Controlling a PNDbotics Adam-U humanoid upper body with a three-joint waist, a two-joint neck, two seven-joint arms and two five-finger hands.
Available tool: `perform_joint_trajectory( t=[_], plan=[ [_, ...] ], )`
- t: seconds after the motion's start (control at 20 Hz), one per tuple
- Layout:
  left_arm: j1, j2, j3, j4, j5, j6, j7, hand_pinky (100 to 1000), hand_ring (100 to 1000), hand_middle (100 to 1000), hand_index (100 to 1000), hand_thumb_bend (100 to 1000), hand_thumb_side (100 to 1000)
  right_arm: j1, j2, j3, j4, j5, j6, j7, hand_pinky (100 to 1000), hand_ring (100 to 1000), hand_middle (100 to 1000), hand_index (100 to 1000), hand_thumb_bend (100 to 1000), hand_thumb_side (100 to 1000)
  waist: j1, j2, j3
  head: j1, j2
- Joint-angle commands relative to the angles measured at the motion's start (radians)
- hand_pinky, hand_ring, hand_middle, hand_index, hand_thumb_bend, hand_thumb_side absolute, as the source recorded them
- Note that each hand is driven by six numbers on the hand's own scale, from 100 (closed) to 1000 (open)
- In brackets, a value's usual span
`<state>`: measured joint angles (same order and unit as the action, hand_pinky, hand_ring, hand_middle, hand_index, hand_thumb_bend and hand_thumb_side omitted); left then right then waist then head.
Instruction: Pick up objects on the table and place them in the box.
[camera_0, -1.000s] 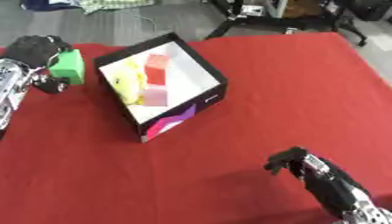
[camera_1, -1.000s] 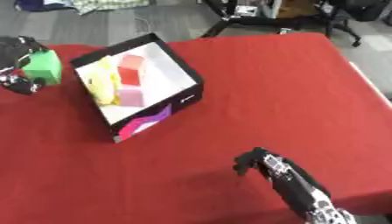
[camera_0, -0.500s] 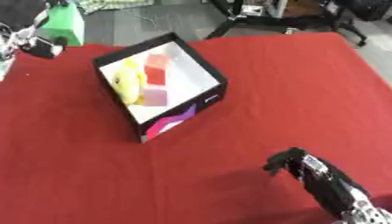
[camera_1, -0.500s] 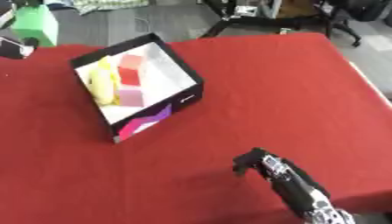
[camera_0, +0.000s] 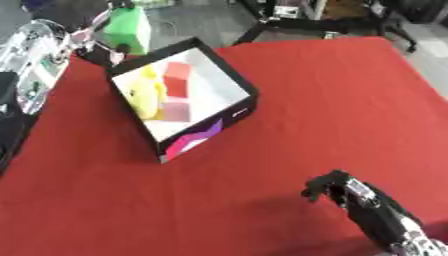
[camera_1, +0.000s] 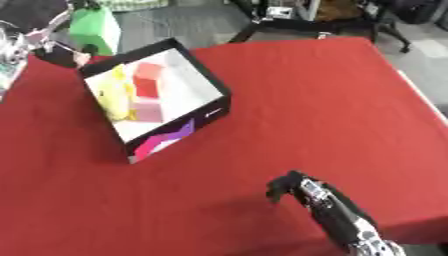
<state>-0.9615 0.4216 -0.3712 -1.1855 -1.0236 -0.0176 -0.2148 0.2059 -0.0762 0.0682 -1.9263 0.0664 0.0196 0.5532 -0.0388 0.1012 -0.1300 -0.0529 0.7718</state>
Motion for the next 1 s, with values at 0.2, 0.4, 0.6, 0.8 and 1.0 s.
perform_joint_trajectory(
  t=[0.2, 0.4, 0.6, 0.8, 1.0],
  plan=[
    [-0.026, -0.022, -0.036, -0.024, 0.018, -0.028, -0.026, 769, 598, 599, 815, 134, 133, -0.009, -0.014, 0.0, -0.01, -0.005, 0.001, 0.002, 1000, 750, 512, 706, 100, 1000, -0.009, -0.007, -0.005, 0.004, -0.002],
    [-0.022, -0.023, -0.039, -0.019, -0.007, -0.048, -0.084, 790, 687, 711, 924, 280, 498, -0.008, -0.014, 0.0, -0.01, -0.003, 0.0, 0.002, 1000, 750, 511, 706, 100, 1000, -0.009, -0.005, -0.006, 0.003, -0.002],
    [-0.014, -0.027, -0.034, -0.015, -0.017, -0.045, -0.061, 819, 756, 801, 961, 447, 804, -0.007, -0.013, 0.0, -0.011, -0.001, 0.0, 0.002, 1000, 750, 511, 706, 100, 1000, -0.009, -0.002, -0.008, 0.001, -0.002],
    [-0.008, -0.021, -0.029, -0.017, -0.016, -0.035, -0.014, 829, 771, 821, 961, 479, 860, -0.006, -0.012, 0.0, -0.011, 0.0, 0.0, 0.002, 1000, 750, 511, 706, 100, 1000, -0.009, -0.001, -0.01, 0.001, -0.002],
    [0.002, -0.003, -0.014, -0.027, 0.007, -0.015, 0.02, 826, 762, 811, 955, 438, 846, -0.006, -0.012, -0.002, -0.011, 0.001, -0.001, 0.0, 1000, 750, 511, 706, 100, 1000, -0.008, -0.001, -0.01, -0.003, -0.002]
  ],
)
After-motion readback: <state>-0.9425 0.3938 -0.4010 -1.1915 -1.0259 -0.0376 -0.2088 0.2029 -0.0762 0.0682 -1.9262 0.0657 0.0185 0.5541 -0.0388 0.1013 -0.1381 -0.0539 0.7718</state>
